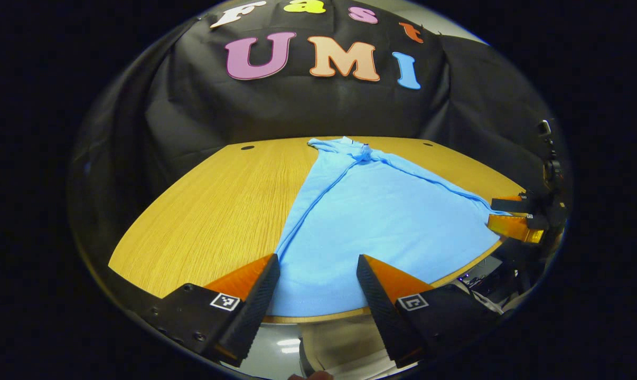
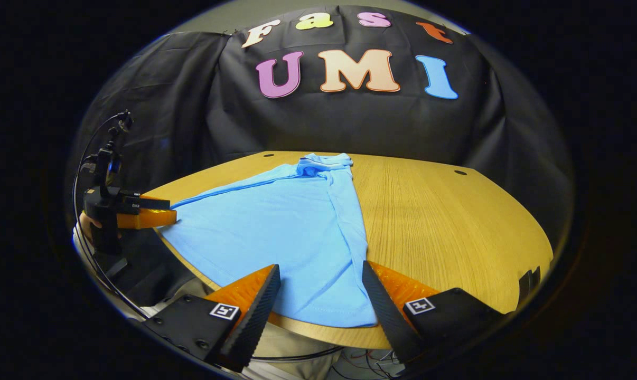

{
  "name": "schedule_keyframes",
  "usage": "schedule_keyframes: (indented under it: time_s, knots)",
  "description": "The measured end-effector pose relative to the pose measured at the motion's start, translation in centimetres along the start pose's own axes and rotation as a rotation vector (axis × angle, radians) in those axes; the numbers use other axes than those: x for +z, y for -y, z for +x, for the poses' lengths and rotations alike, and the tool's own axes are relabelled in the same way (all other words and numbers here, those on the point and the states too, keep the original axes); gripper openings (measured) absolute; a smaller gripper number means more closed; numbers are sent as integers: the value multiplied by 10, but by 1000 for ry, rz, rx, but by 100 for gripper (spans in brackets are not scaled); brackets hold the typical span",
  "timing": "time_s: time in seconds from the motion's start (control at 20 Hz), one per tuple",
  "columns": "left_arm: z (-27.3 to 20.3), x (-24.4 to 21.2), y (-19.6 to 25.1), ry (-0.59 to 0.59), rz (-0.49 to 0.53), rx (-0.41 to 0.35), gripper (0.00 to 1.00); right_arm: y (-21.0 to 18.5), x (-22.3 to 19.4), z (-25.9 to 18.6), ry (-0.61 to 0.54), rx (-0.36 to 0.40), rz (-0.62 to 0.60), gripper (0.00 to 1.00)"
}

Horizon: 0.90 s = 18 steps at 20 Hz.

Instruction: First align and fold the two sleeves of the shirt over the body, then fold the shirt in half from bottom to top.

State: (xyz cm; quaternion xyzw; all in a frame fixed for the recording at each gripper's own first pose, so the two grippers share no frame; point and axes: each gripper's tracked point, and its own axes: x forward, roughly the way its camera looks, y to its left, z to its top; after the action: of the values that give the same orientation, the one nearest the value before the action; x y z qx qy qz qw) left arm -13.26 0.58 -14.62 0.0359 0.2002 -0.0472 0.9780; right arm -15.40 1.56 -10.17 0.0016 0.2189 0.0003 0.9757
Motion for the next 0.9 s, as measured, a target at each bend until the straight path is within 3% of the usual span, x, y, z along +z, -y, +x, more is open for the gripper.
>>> schedule_keyframes:
  time_s: [0.1,0.15,0.2,0.25,0.3,0.35,0.5,0.55,0.6,0.7,0.9]
  knots:
    - [2,-1,3,13,4,-2,90,-5,0,0,6,9,-5,95]
    - [3,-3,5,6,6,-14,88,-7,-1,1,6,13,-6,87]
    - [4,0,8,11,11,-29,84,-8,-1,3,6,18,-6,94]
    - [3,-1,13,5,21,-51,81,-9,-1,5,5,21,-7,92]
    - [3,1,16,12,25,-63,68,-12,0,6,4,28,-6,88]
    - [4,0,20,10,30,-77,61,-16,-1,5,4,40,-6,83]
    - [8,2,25,21,16,-102,29,-26,-1,6,3,74,-19,63]
    - [7,3,26,27,4,-110,26,-29,-2,7,3,87,-16,55]
    - [7,2,28,37,-17,-111,18,-30,-1,9,2,93,-7,35]
    - [9,7,30,58,-10,-120,9,-31,1,11,-4,98,9,14]
    - [15,7,31,66,5,-110,4,-35,-1,12,-2,91,-39,11]
